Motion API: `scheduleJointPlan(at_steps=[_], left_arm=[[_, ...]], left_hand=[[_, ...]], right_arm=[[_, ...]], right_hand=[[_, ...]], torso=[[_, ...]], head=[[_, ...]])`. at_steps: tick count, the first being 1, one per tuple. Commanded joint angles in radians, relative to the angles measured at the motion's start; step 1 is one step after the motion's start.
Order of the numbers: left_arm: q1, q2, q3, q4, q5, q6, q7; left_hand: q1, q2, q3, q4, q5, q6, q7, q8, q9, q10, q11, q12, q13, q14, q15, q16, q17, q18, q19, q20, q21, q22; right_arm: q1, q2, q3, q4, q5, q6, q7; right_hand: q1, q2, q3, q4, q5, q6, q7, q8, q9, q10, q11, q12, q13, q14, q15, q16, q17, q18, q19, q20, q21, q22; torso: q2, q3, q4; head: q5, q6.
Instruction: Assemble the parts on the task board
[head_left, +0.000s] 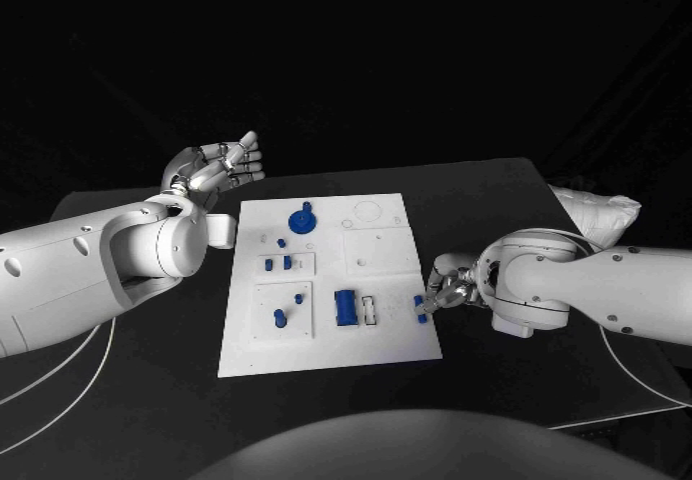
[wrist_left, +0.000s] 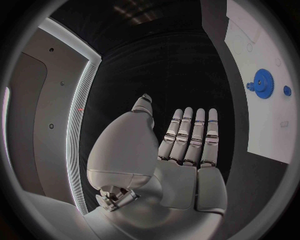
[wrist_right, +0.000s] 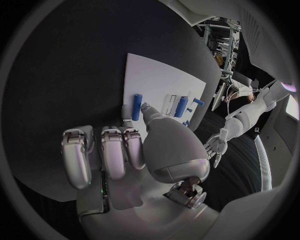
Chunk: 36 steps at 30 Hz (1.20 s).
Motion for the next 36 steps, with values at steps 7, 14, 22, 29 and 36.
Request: scheduleJointPlan(at_steps=[7,14,22,29,36], left_arm=[[0.001,0.001,0.001,0.002,0.001,0.017,0.006],[0.001,0.001,0.001,0.002,0.001,0.018,0.004],[0.001,0.000,0.001,0.004,0.001,0.018,0.001],[0.001,0.001,0.001,0.004,0.001,0.019,0.001],[0.001,0.002,0.001,0.006,0.001,0.021,0.000]], left_hand=[[-0.001,0.012,0.004,0.001,0.006,-0.008,0.024,0.006,-0.001,-0.004,-0.001,0.005,-0.001,-0.006,-0.001,0.005,-0.002,-0.004,0.000,0.000,-0.006,-0.002],[-0.001,0.012,0.004,0.001,0.006,-0.008,0.024,0.006,-0.001,-0.004,-0.001,0.006,-0.001,-0.006,-0.001,0.005,-0.002,-0.004,0.000,0.000,-0.006,-0.002],[-0.001,0.012,0.004,0.001,0.006,-0.008,0.024,0.006,-0.001,-0.004,-0.001,0.006,-0.001,-0.006,-0.001,0.005,-0.002,-0.004,0.000,0.000,-0.006,-0.002],[-0.001,0.012,0.004,0.001,0.006,-0.008,0.024,0.006,-0.001,-0.004,-0.001,0.006,-0.001,-0.006,-0.001,0.005,-0.003,-0.004,0.000,0.000,-0.006,-0.003],[-0.001,0.012,0.004,0.001,0.006,-0.008,0.024,0.006,-0.001,-0.004,-0.001,0.006,-0.001,-0.006,-0.001,0.005,-0.003,-0.004,0.000,0.000,-0.006,-0.003]], right_arm=[[-0.005,0.022,-0.001,-0.013,-0.024,0.026,-0.038],[-0.006,0.034,-0.001,-0.025,-0.041,0.050,-0.054],[-0.011,0.045,-0.001,-0.040,-0.053,0.066,-0.071],[-0.016,0.064,-0.001,-0.062,-0.058,0.085,-0.083],[-0.025,0.078,-0.001,-0.077,-0.079,0.104,-0.091]], right_hand=[[-0.016,0.013,0.005,0.008,-0.015,0.029,-0.011,0.017,0.003,0.103,-0.015,0.005,0.263,0.106,-0.010,0.004,0.263,-0.007,0.103,-0.011,0.004,0.263],[-0.021,0.014,0.010,0.006,-0.049,0.042,-0.021,0.032,0.016,0.103,-0.025,0.005,0.263,0.106,-0.017,0.004,0.263,-0.007,0.103,-0.018,0.004,0.263],[-0.022,0.019,0.015,0.005,-0.067,0.053,-0.027,0.039,0.023,0.103,-0.031,0.005,0.263,0.106,-0.021,0.004,0.263,-0.007,0.103,-0.022,0.004,0.263],[-0.032,0.016,0.013,0.011,-0.082,0.069,-0.033,0.042,0.027,0.103,-0.036,0.005,0.263,0.106,-0.025,0.004,0.263,-0.007,0.103,-0.026,0.004,0.263],[-0.029,0.013,0.014,0.007,-0.079,0.068,-0.035,0.037,0.026,0.103,-0.039,0.005,0.263,0.106,-0.026,0.004,0.263,-0.007,0.103,-0.027,0.004,0.263]], torso=[[0.000,-0.0009,-0.0003],[0.000,-0.0003,0.0003],[0.000,-0.0005,-0.0003],[-0.001,-0.0010,-0.0008],[0.000,0.0000,0.0007]], head=[[-0.002,0.000],[-0.003,0.000],[-0.003,0.000],[-0.005,0.000],[-0.006,0.000]])
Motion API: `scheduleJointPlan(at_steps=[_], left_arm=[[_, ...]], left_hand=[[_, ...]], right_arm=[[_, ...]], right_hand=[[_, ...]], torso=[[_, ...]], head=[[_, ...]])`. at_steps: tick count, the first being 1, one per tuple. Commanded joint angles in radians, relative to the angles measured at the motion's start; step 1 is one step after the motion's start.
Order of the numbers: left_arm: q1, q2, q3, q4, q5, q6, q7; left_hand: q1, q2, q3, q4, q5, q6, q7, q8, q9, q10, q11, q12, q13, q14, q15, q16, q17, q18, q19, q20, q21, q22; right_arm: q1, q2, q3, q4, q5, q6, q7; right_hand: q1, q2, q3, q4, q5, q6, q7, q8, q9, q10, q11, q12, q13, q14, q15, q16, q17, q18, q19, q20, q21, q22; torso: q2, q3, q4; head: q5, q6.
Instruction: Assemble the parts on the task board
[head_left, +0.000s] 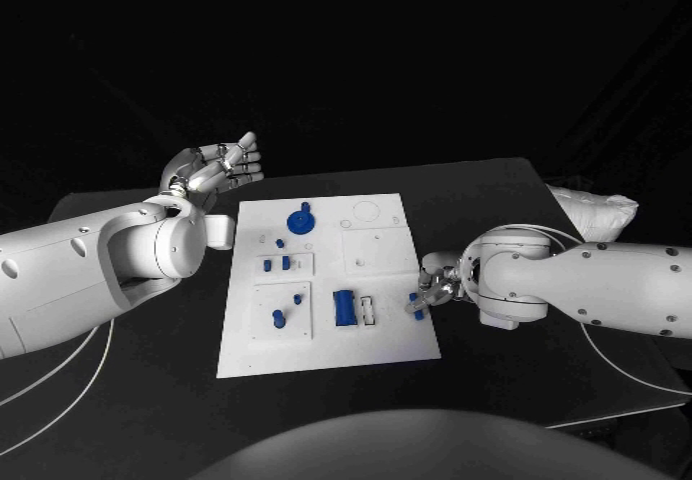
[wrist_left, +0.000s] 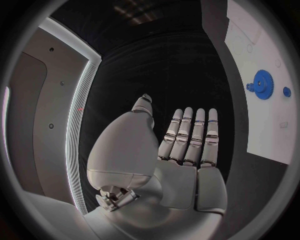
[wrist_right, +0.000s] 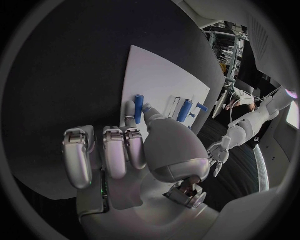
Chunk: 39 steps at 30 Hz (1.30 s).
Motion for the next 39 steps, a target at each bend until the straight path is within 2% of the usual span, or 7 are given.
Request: scheduleJointPlan(at_steps=[1,6,10,19,24,30,39], left_arm=[[0.001,0.001,0.001,0.004,0.001,0.019,0.005],[0.001,0.001,0.001,0.004,0.001,0.019,0.004],[0.001,0.001,0.001,0.005,0.001,0.020,0.003],[0.000,0.001,0.001,0.004,0.001,0.021,0.003],[0.000,0.001,0.001,0.004,0.001,0.022,0.003],[0.000,-0.001,0.001,0.005,0.001,0.021,0.002],[0.000,-0.003,0.001,0.004,0.001,0.020,0.002]], left_hand=[[-0.001,0.012,0.004,0.001,0.006,-0.008,0.024,0.006,-0.001,-0.004,-0.001,0.006,-0.001,-0.006,-0.001,0.006,-0.002,-0.004,0.000,0.000,-0.006,-0.002],[-0.001,0.012,0.004,0.001,0.006,-0.008,0.024,0.006,-0.001,-0.004,-0.001,0.006,-0.001,-0.006,-0.001,0.006,-0.002,-0.004,0.000,0.000,-0.006,-0.002],[-0.002,0.012,0.003,0.001,0.006,-0.008,0.024,0.006,-0.001,-0.004,-0.001,0.007,-0.001,-0.006,-0.001,0.006,-0.003,-0.005,0.000,0.000,-0.006,-0.003],[-0.002,0.012,0.003,0.001,0.006,-0.008,0.024,0.006,-0.001,-0.004,-0.001,0.007,-0.001,-0.006,-0.001,0.006,-0.003,-0.005,0.000,0.000,-0.006,-0.003],[-0.003,0.013,0.003,0.001,0.006,-0.009,0.024,0.007,-0.001,-0.005,-0.001,0.007,-0.001,-0.007,-0.001,0.007,-0.004,-0.005,-0.001,0.000,-0.006,-0.003],[-0.003,0.013,0.003,0.001,0.006,-0.009,0.024,0.007,-0.001,-0.005,-0.001,0.007,-0.001,-0.007,-0.001,0.007,-0.004,-0.005,-0.001,0.000,-0.006,-0.003],[-0.003,0.014,0.003,0.001,0.006,-0.009,0.024,0.007,-0.001,-0.005,-0.001,0.008,-0.001,-0.007,-0.001,0.008,-0.005,-0.005,-0.001,0.000,-0.006,-0.004]], right_arm=[[-0.014,0.005,-0.008,-0.008,-0.029,0.050,-0.091],[-0.016,0.009,-0.008,-0.014,-0.032,0.063,-0.094],[-0.017,0.012,-0.008,-0.018,-0.033,0.070,-0.095],[-0.018,0.015,-0.008,-0.022,-0.028,0.077,-0.092],[-0.019,0.013,-0.008,-0.021,-0.003,0.063,-0.076],[-0.019,0.002,-0.008,-0.004,0.020,0.034,-0.042],[-0.016,-0.033,-0.008,0.038,0.082,-0.030,0.031]], right_hand=[[-0.003,-0.006,0.001,-0.001,-0.001,-0.008,-0.004,-0.013,-0.052,0.107,-0.007,0.004,0.263,0.103,-0.008,0.004,0.264,-0.007,0.105,-0.007,0.004,0.263],[-0.008,-0.017,-0.003,-0.002,0.002,-0.007,-0.003,-0.022,-0.056,0.107,-0.007,0.004,0.263,0.103,-0.008,0.004,0.264,-0.007,0.105,-0.008,0.004,0.263],[-0.020,-0.023,-0.003,0.000,0.039,0.005,-0.005,-0.039,-0.065,0.107,-0.008,0.004,0.263,0.103,-0.009,0.004,0.264,-0.007,0.105,-0.009,0.004,0.263],[0.002,-0.020,0.067,-0.037,0.244,0.007,-0.001,-0.104,-0.102,0.107,-0.006,0.004,0.263,0.103,-0.009,0.004,0.264,-0.007,0.105,-0.011,0.004,0.263],[0.030,-0.017,0.131,-0.076,0.311,-0.003,0.010,-0.136,-0.123,0.107,0.004,0.004,0.263,0.103,-0.007,0.004,0.264,-0.007,0.105,-0.010,0.004,0.263],[0.030,-0.022,0.205,-0.109,0.313,0.015,0.019,-0.177,-0.166,0.107,0.013,0.004,0.263,0.103,0.001,0.004,0.264,-0.007,0.105,-0.002,0.004,0.263],[0.032,-0.030,0.243,-0.131,0.293,0.029,0.022,-0.201,-0.195,0.107,0.016,0.004,0.263,0.103,0.004,0.004,0.264,-0.007,0.105,0.001,0.004,0.263]], torso=[[0.001,0.0008,0.0009],[0.000,0.0000,0.0001],[0.001,-0.0003,-0.0002],[0.000,0.0004,0.0001],[0.001,0.0005,0.0005],[0.002,0.0009,0.0001],[0.001,0.0009,0.0010]], head=[[0.000,0.000],[-0.001,0.000],[-0.001,0.000],[-0.002,0.000],[-0.001,0.000],[0.002,0.000],[0.009,0.000]])
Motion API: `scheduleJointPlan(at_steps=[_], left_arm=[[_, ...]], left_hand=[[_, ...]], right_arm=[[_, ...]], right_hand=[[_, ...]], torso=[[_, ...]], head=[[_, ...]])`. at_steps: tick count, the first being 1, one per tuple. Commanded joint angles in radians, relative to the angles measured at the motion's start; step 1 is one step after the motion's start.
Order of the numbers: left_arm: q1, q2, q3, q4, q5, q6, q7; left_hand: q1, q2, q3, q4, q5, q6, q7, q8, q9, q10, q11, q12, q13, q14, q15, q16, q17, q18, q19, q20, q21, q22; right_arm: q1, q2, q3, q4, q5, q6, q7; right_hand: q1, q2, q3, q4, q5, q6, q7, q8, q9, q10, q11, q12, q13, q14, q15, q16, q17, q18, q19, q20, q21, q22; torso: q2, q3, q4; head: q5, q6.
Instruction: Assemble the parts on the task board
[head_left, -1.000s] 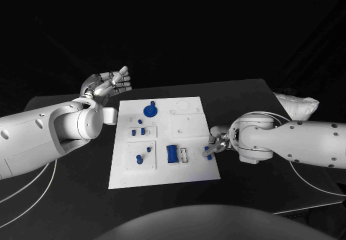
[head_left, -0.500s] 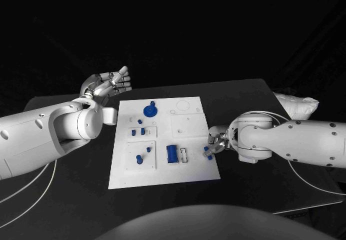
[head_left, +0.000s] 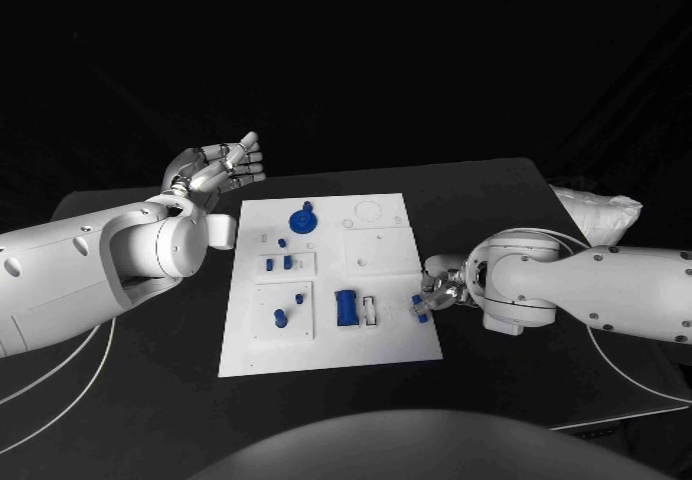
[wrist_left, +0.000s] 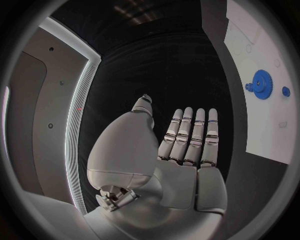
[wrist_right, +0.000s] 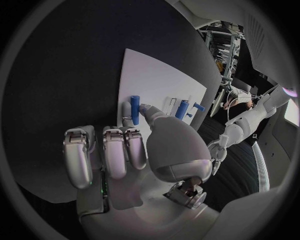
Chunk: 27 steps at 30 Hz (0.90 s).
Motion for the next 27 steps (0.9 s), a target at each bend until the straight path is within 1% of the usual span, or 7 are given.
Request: scheduleJointPlan(at_steps=[1,7,10,13,14,21,27], left_arm=[[0.000,0.000,0.001,0.002,0.001,0.016,0.006],[0.000,0.001,0.001,0.001,0.001,0.017,0.006],[0.000,0.002,0.001,0.000,0.001,0.018,0.006],[0.000,0.003,0.001,0.000,0.001,0.018,0.005],[0.000,0.003,0.001,0.000,0.001,0.018,0.005],[0.000,0.004,0.001,-0.001,0.001,0.018,0.005],[0.000,0.006,0.001,-0.001,0.001,0.019,0.005]], left_hand=[[0.001,0.010,0.003,0.001,0.006,-0.005,0.020,0.003,-0.001,-0.005,-0.001,0.004,-0.001,-0.007,-0.001,0.004,-0.002,-0.005,-0.001,0.000,-0.006,-0.002],[0.001,0.010,0.003,0.001,0.006,-0.005,0.020,0.003,-0.001,-0.005,-0.001,0.004,-0.001,-0.007,-0.001,0.004,-0.002,-0.005,-0.001,0.000,-0.006,-0.002],[0.001,0.010,0.003,0.001,0.006,-0.005,0.020,0.003,-0.001,-0.005,-0.001,0.004,-0.001,-0.007,-0.001,0.004,-0.002,-0.005,-0.001,0.000,-0.006,-0.002],[0.001,0.010,0.003,0.001,0.006,-0.005,0.020,0.003,-0.001,-0.005,-0.001,0.004,-0.001,-0.007,-0.001,0.004,-0.002,-0.005,-0.001,0.000,-0.006,-0.002],[0.001,0.010,0.003,0.001,0.006,-0.005,0.020,0.003,-0.001,-0.005,-0.001,0.004,-0.001,-0.007,-0.001,0.004,-0.002,-0.005,-0.001,0.000,-0.006,-0.002],[0.001,0.010,0.003,0.001,0.006,-0.005,0.020,0.003,-0.001,-0.005,-0.001,0.004,-0.001,-0.007,-0.001,0.004,-0.002,-0.005,-0.001,0.000,-0.006,-0.002],[0.001,0.010,0.003,0.001,0.006,-0.005,0.020,0.003,-0.001,-0.005,-0.001,0.004,-0.001,-0.007,-0.001,0.004,-0.002,-0.005,-0.001,0.000,-0.006,-0.002]], right_arm=[[-0.008,-0.014,-0.011,0.016,0.057,-0.027,0.025],[0.015,-0.032,-0.011,0.038,0.086,-0.071,0.075],[0.022,-0.037,-0.011,0.044,0.101,-0.085,0.094],[0.025,-0.038,-0.010,0.046,0.112,-0.091,0.107],[0.025,-0.039,-0.010,0.046,0.114,-0.093,0.110],[0.027,-0.041,-0.010,0.043,0.132,-0.114,0.129],[0.028,-0.041,-0.011,0.040,0.157,-0.121,0.144]], right_hand=[[0.008,-0.006,0.099,-0.092,-0.008,0.011,0.000,-0.123,-0.199,0.103,0.009,0.004,0.263,0.106,0.007,0.004,0.263,-0.007,0.107,0.006,0.004,0.264],[0.004,-0.014,0.102,-0.096,-0.016,0.024,0.001,-0.125,-0.205,0.103,0.010,0.004,0.263,0.106,0.009,0.004,0.263,-0.007,0.107,0.008,0.004,0.264],[0.000,-0.021,0.101,-0.098,-0.021,0.028,0.002,-0.127,-0.210,0.103,0.011,0.004,0.263,0.106,0.009,0.004,0.263,-0.007,0.107,0.008,0.004,0.264],[-0.002,-0.027,0.101,-0.100,-0.031,0.029,0.003,-0.132,-0.215,0.103,0.012,0.004,0.263,0.106,0.010,0.004,0.263,-0.007,0.107,0.009,0.004,0.264],[-0.003,-0.029,0.101,-0.100,-0.037,0.028,0.003,-0.135,-0.217,0.103,0.013,0.004,0.263,0.106,0.010,0.004,0.263,-0.007,0.107,0.009,0.004,0.264],[-0.015,-0.038,0.092,-0.093,-0.119,0.022,0.008,-0.163,-0.247,0.103,0.017,0.004,0.263,0.106,0.014,0.004,0.263,-0.007,0.107,0.013,0.004,0.264],[-0.016,-0.039,0.089,-0.091,-0.136,0.029,0.008,-0.166,-0.254,0.103,0.017,0.004,0.263,0.106,0.015,0.004,0.263,-0.007,0.107,0.014,0.004,0.264]], torso=[[-0.001,0.0000,-0.0001],[-0.001,-0.0004,-0.0001],[0.000,-0.0010,0.0008],[0.000,-0.0006,-0.0007],[0.000,-0.0007,-0.0006],[-0.001,-0.0008,-0.0003],[-0.001,-0.0009,-0.0002]], head=[[0.003,0.000],[0.004,0.000],[0.003,0.000],[0.006,0.000],[0.006,0.000],[0.005,0.000],[0.006,0.000]])
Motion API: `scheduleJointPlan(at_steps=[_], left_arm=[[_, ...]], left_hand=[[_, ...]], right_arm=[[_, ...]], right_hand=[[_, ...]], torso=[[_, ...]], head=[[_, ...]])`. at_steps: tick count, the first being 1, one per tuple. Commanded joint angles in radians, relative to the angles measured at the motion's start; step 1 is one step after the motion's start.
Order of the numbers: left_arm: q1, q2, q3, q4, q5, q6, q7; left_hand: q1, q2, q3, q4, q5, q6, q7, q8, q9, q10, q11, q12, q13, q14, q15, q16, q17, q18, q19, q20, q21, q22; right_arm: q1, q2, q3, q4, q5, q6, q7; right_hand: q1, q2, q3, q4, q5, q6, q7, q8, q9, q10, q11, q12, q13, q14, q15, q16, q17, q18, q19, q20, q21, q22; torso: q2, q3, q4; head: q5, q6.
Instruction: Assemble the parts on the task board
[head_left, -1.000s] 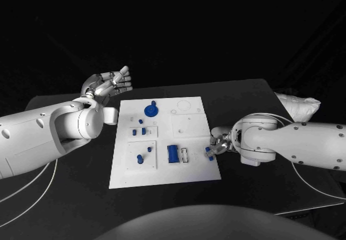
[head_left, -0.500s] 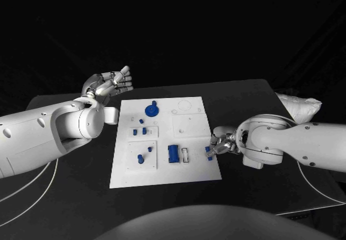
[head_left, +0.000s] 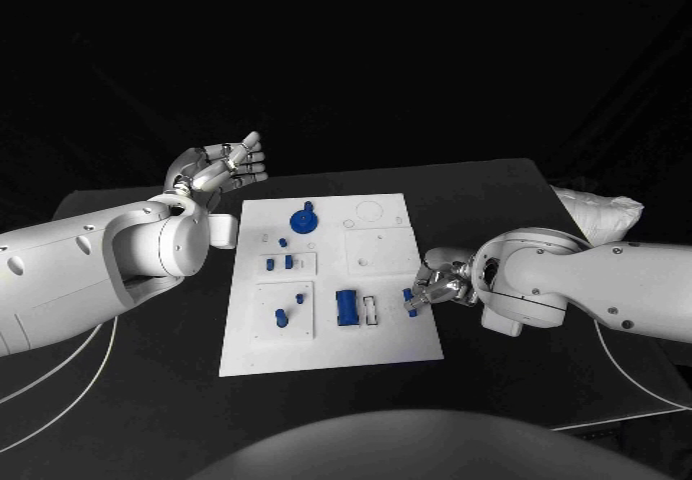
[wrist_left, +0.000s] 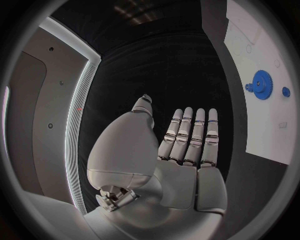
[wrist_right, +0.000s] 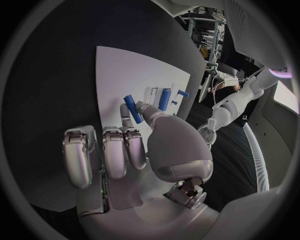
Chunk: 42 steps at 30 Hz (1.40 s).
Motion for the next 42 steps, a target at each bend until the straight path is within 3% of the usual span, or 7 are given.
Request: scheduleJointPlan(at_steps=[1,9,21,34,42], left_arm=[[0.000,0.003,0.001,0.001,0.001,0.018,0.006],[0.000,0.004,0.001,0.001,0.001,0.018,0.005],[0.000,0.006,0.001,-0.001,0.001,0.018,0.005],[0.000,0.005,0.001,0.000,0.001,0.017,0.004],[0.000,0.004,0.001,0.002,0.001,0.017,0.003]], left_hand=[[0.001,0.010,0.003,0.001,0.006,-0.005,0.020,0.003,-0.001,-0.005,-0.001,0.004,-0.001,-0.007,-0.001,0.004,-0.001,-0.005,-0.001,0.000,-0.006,-0.001],[0.001,0.010,0.003,0.001,0.006,-0.005,0.020,0.003,-0.001,-0.005,-0.001,0.004,-0.001,-0.007,-0.001,0.004,-0.001,-0.005,-0.001,0.000,-0.006,-0.001],[0.000,0.011,0.002,0.001,0.006,-0.005,0.020,0.004,-0.001,-0.005,-0.001,0.005,-0.001,-0.007,-0.001,0.006,-0.003,-0.005,-0.002,0.000,-0.006,-0.003],[0.001,0.012,0.002,0.001,0.006,-0.005,0.020,0.004,-0.001,-0.005,-0.001,0.005,-0.001,-0.007,-0.001,0.006,-0.003,-0.005,-0.002,0.000,-0.006,-0.003],[0.001,0.012,0.002,0.001,0.006,-0.005,0.020,0.004,-0.001,-0.005,-0.001,0.005,-0.001,-0.007,-0.001,0.006,-0.003,-0.005,-0.002,0.000,-0.006,-0.003]], right_arm=[[0.000,-0.001,0.000,0.000,0.040,-0.021,0.040],[0.000,-0.001,0.000,0.000,0.138,-0.027,0.093],[0.000,0.031,0.000,-0.044,0.366,0.038,0.110],[0.000,0.102,0.000,-0.118,0.400,0.066,0.072],[0.000,0.126,0.000,-0.143,0.389,0.094,0.034]], right_hand=[[-0.003,-0.007,-0.006,0.001,-0.008,0.004,0.006,-0.006,-0.003,0.107,0.007,0.004,0.263,0.106,0.007,0.004,0.263,-0.007,0.107,0.007,0.004,0.263],[0.001,-0.006,-0.008,0.001,-0.015,0.015,0.002,-0.005,-0.007,0.107,0.005,0.004,0.263,0.106,0.007,0.004,0.263,-0.007,0.107,0.007,0.004,0.263],[0.007,-0.009,-0.010,-0.001,-0.020,0.022,-0.003,-0.007,-0.012,0.107,0.001,0.004,0.263,0.106,0.005,0.004,0.263,-0.007,0.107,0.006,0.004,0.263],[0.011,-0.010,-0.020,0.003,-0.055,0.014,-0.003,-0.026,-0.034,0.107,-0.001,0.004,0.263,0.106,0.002,0.004,0.263,-0.007,0.107,0.004,0.004,0.263],[0.007,-0.010,-0.028,0.012,-0.059,0.000,0.008,-0.044,-0.052,0.107,0.008,0.004,0.263,0.106,0.005,0.004,0.263,-0.007,0.107,0.005,0.004,0.263]], torso=[[0.000,0.0002,0.0001],[0.000,0.0003,0.0011],[-0.001,-0.0004,0.0000],[0.000,0.0004,0.0001],[0.000,-0.0002,-0.0001]], head=[[0.001,0.000],[0.005,0.000],[0.012,0.000],[0.018,0.000],[0.017,0.000]])
